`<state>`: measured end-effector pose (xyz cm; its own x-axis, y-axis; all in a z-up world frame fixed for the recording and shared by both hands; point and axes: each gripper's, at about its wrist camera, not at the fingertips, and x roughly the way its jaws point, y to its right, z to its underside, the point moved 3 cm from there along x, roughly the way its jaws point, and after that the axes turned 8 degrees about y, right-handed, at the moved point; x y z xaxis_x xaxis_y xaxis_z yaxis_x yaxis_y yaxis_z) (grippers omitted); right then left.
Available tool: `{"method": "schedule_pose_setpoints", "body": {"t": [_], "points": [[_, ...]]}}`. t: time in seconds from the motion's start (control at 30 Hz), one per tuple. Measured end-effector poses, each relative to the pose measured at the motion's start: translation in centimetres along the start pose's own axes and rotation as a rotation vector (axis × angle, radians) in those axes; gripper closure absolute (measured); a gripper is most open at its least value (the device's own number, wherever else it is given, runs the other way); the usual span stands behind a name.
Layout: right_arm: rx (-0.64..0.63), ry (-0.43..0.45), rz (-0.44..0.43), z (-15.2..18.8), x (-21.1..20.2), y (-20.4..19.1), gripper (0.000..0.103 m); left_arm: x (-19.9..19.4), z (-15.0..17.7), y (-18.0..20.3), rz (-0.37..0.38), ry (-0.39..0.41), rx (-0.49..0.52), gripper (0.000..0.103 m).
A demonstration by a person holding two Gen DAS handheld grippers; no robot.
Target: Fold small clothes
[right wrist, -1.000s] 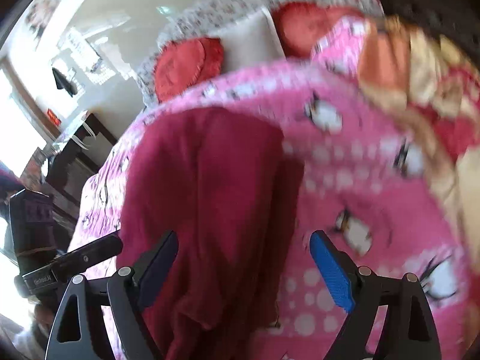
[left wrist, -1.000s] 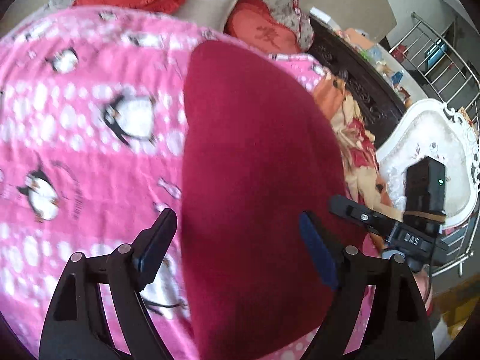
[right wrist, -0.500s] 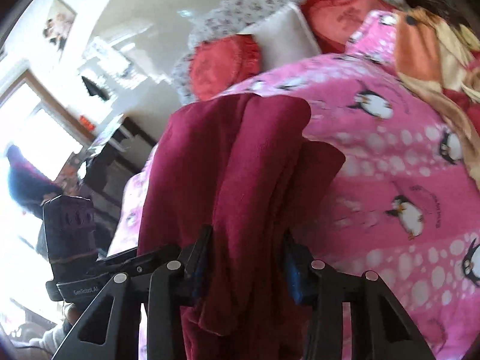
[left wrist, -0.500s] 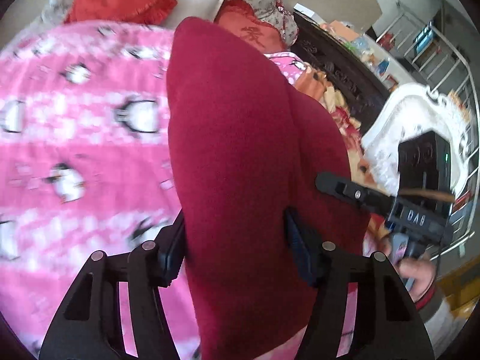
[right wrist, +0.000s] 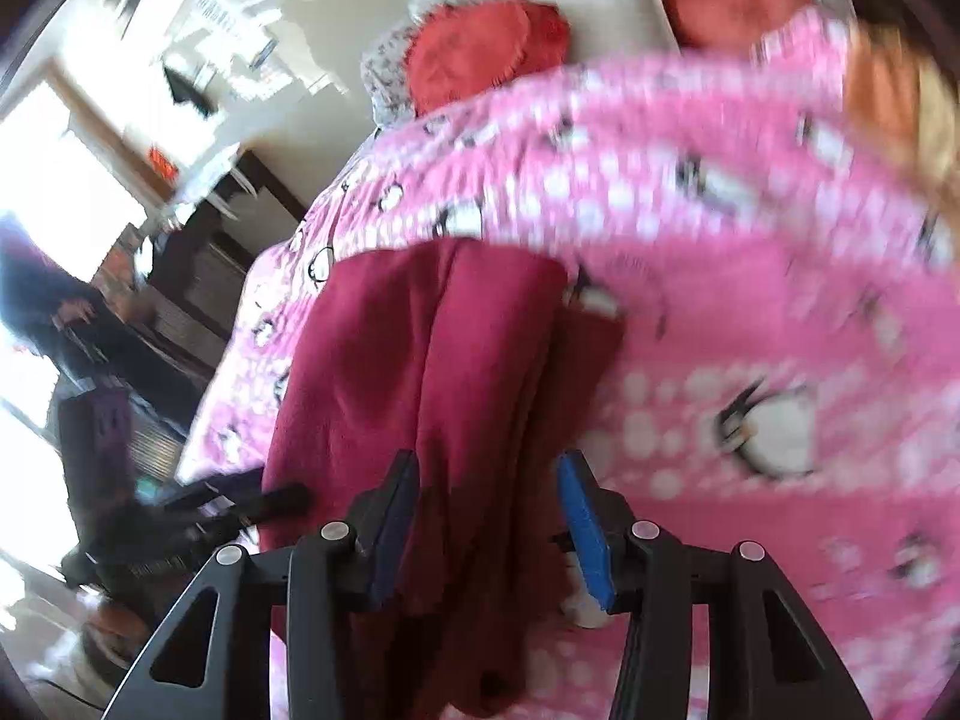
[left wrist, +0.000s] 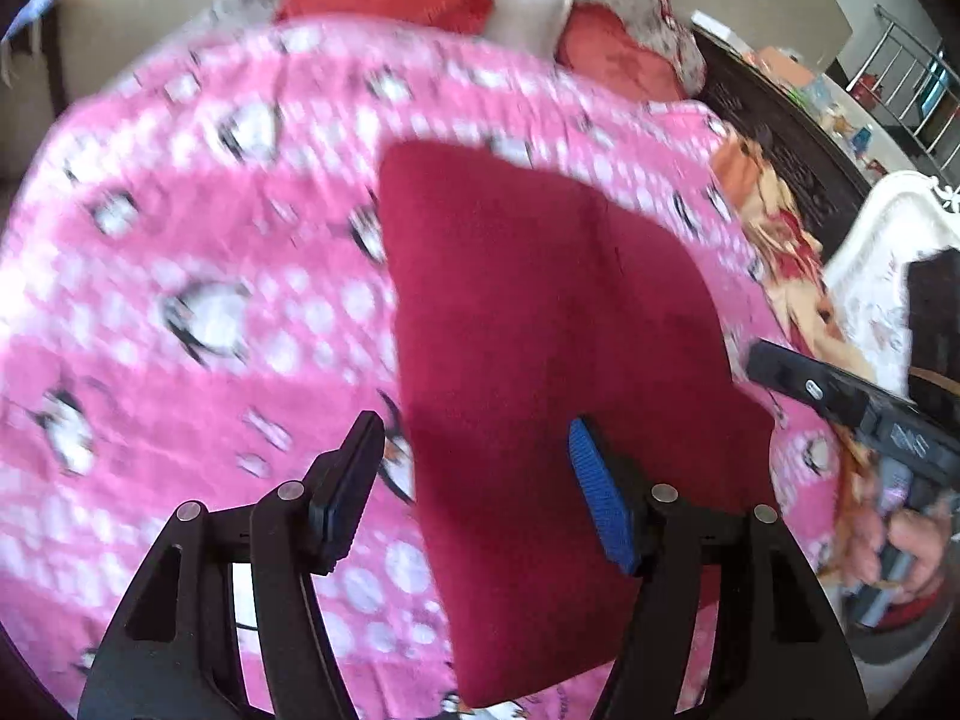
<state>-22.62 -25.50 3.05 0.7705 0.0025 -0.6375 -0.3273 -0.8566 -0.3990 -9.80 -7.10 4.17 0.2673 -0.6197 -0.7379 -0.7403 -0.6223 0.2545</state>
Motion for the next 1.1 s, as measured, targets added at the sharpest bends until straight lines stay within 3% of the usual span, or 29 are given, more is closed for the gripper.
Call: {"method": "schedule_pose_setpoints", "body": {"t": [0.13, 0.27, 0.4, 0.7, 0.8, 0.93, 1.1], "points": [[-0.124, 0.012, -0.063, -0.5, -0.3, -4.5, 0.063, -0.4, -1.4, 0.0, -0.033, 0.047, -0.001, 0.038], [-0.213, -0.031, -0.002, 1.7, 1.6, -6.2, 0.072, 2.0, -2.6, 1.4, -0.074, 0.063, 0.003, 0.038], [-0.217, -0.068, 0.081, 4.0, 3.3, -4.6, 0.075, 4.4, -2.1, 2.5, -0.105, 0.019, 0.046, 0.038], [-0.167, -0.032, 0.062, 4.5, 1.6, -4.8, 0.075, 3.0, -0.9, 4.2, -0.185, 0.094, 0.151, 0.038], [-0.163, 0.011, 0.096, 4.4, -0.3, -5.2, 0.072, 1.8, -0.7, 4.5, -0.191, 0.123, 0.162, 0.038], [-0.161, 0.070, 0.176, 4.1, -2.7, -5.1, 0.056, -0.2, -0.3, 4.4, -0.184, 0.163, 0.125, 0.038], [-0.135, 0.085, 0.209, 3.9, -3.6, -4.9, 0.055, -2.7, 0.1, 4.0, -0.200, 0.207, 0.081, 0.038]]}}
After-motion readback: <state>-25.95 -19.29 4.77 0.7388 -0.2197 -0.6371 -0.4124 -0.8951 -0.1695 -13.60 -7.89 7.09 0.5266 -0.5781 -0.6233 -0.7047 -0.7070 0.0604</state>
